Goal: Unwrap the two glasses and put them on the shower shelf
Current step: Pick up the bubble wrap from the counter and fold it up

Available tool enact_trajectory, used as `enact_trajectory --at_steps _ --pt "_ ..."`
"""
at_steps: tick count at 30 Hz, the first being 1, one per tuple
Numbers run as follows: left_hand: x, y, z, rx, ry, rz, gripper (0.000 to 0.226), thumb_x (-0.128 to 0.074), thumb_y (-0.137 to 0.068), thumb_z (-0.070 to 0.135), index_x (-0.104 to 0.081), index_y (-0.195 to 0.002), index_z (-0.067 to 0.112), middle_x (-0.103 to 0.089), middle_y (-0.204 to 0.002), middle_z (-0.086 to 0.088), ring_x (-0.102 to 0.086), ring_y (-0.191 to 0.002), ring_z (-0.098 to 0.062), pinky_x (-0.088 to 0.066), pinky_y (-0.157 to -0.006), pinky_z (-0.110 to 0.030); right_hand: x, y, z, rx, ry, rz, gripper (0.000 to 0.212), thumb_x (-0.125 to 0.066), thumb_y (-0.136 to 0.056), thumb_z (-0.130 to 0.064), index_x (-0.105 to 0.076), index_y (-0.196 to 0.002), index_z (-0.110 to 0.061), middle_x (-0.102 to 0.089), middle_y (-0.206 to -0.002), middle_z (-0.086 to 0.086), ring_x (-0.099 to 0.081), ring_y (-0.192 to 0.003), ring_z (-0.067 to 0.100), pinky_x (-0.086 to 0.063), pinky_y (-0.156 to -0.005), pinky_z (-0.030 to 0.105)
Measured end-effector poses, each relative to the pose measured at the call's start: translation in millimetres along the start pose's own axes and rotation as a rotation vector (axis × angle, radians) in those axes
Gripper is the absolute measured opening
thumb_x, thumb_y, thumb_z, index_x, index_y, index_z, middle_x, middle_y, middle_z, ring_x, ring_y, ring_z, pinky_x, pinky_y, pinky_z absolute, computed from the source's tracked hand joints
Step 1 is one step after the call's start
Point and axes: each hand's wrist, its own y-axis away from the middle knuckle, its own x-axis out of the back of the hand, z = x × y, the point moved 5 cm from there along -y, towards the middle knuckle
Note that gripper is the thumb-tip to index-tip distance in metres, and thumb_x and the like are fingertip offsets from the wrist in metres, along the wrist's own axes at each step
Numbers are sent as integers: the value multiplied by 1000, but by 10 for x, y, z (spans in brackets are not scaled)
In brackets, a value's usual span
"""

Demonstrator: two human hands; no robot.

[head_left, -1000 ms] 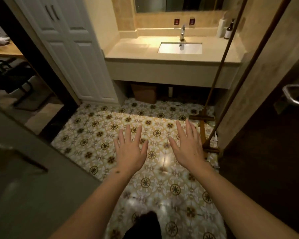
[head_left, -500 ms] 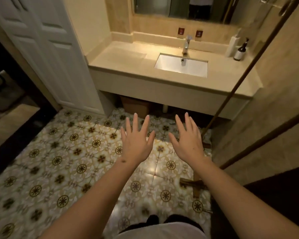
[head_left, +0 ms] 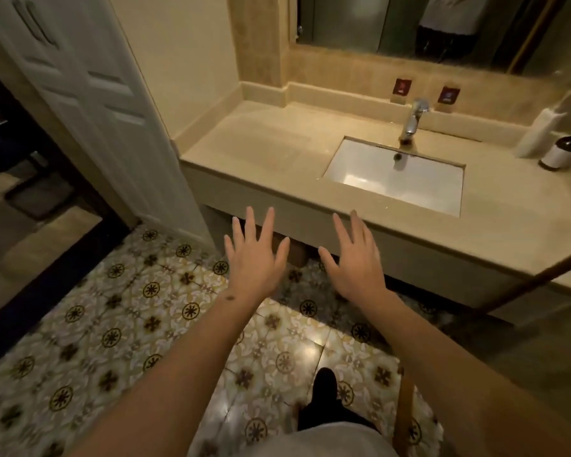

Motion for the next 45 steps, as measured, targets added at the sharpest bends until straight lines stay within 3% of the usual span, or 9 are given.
enact_trajectory --at_steps 10,15,30,36,41,45 --pt "-365 -1539 9 127 -29 -27 67 -21 -101 63 -5 -162 37 0 -171 -4 1 -156 -33 -9 -124 -57 -330 -1868 233 110 2 -132 73 -37 -102 -60 -9 -163 -30 1 -171 8 -4 -157 28 -10 -126 42" --pt "-612 -2225 -224 154 -30 -100 67 -19 -102 64 -2 -161 38 4 -171 -3 5 -157 -33 -8 -124 -56 -656 -2564 292 77 -44 -186 73 -37 -102 -60 -8 -163 -32 1 -172 5 -4 -157 28 -13 -127 43" --pt "-905 -4385 -1347 132 16 -327 65 -26 -104 56 -4 -162 35 -3 -171 -8 -2 -156 -36 -14 -124 -57 -1609 -4239 -2 -335 -273 -261 73 -45 -103 -55 -13 -163 -28 -2 -171 1 -15 -155 27 -18 -122 39" --pt "-970 -4859 -1474 207 235 -398 63 -29 -105 54 -7 -161 36 -6 -171 -6 -4 -157 -30 -13 -124 -54 -1853 -4550 -33 -445 -380 -255 74 -51 -102 -47 -20 -162 -18 -16 -170 3 -13 -156 21 -20 -124 41" --pt "-950 -5130 -1632 262 209 -392 62 -31 -106 50 -12 -162 30 -32 -159 -13 -33 -144 -37 -32 -116 -55 -1962 -4754 -58 -492 -490 -259 69 -58 -99 -40 -31 -158 -14 -32 -160 9 -35 -146 24 -34 -119 46" --pt "-894 -5333 -1799 339 192 -386 62 -33 -106 51 -15 -162 30 -28 -163 -8 -31 -147 -33 -29 -119 -52 -1989 -4936 -73 -530 -535 -253 68 -59 -99 -38 -33 -156 -12 -35 -157 11 -41 -143 25 -37 -115 41"
